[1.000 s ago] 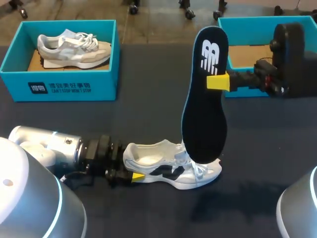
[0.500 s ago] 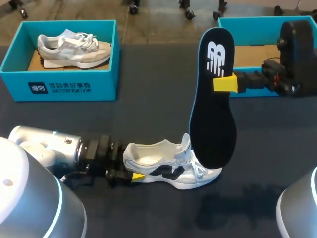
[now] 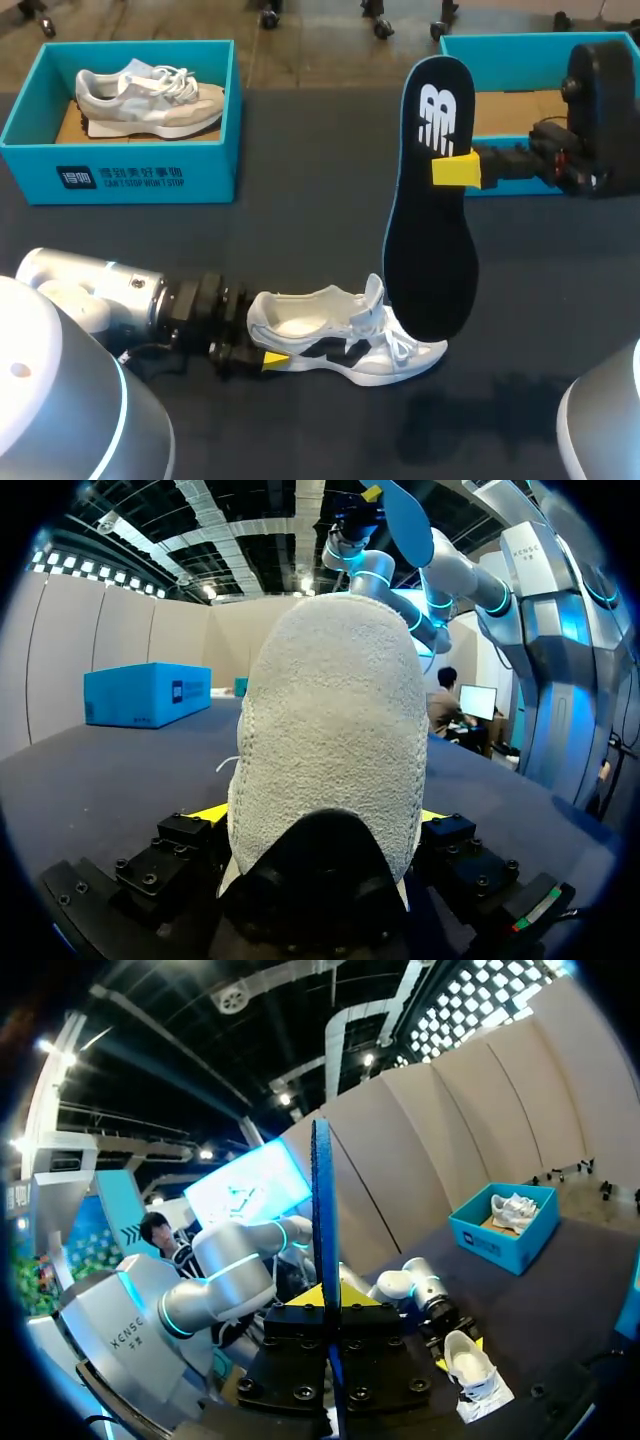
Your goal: Take the shoe out of the shoebox, open the shoe tongue, remove and reinsert the insole, then place the shoe into the shoebox
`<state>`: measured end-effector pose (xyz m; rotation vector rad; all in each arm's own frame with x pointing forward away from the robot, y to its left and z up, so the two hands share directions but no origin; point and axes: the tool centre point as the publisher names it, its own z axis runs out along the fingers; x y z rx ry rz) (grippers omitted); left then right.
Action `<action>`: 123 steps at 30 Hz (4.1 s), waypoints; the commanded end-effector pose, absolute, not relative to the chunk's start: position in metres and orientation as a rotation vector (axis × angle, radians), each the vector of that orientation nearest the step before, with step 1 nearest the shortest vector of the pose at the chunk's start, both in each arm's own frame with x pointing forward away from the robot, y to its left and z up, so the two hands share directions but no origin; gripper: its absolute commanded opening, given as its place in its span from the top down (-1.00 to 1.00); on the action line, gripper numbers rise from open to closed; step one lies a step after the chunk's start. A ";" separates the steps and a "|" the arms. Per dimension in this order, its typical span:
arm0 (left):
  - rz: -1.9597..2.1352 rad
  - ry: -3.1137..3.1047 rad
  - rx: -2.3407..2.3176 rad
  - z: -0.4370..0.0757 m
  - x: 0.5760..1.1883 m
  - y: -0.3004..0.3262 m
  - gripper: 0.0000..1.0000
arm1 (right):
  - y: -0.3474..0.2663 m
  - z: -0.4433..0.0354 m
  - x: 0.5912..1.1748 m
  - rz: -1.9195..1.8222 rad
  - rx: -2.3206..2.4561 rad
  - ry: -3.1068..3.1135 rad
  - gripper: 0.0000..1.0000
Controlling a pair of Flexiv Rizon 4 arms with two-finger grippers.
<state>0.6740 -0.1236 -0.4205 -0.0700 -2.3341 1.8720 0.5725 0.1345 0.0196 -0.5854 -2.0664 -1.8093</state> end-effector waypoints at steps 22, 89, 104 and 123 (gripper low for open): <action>1.665 -2.489 -0.068 -0.418 0.672 -0.087 -1.00 | 0.138 0.019 0.575 -1.804 -0.587 -2.067 1.00; 0.250 -3.085 0.103 -0.373 0.667 -0.060 -1.00 | 0.138 0.019 0.575 -1.804 -0.587 -2.067 1.00; 0.218 -3.089 0.083 -0.354 0.663 -0.066 -1.00 | 0.138 0.019 0.575 -1.804 -0.587 -2.067 1.00; 0.262 -3.118 -0.021 -0.320 0.706 -0.135 -1.00 | 0.138 0.019 0.575 -1.804 -0.587 -2.067 1.00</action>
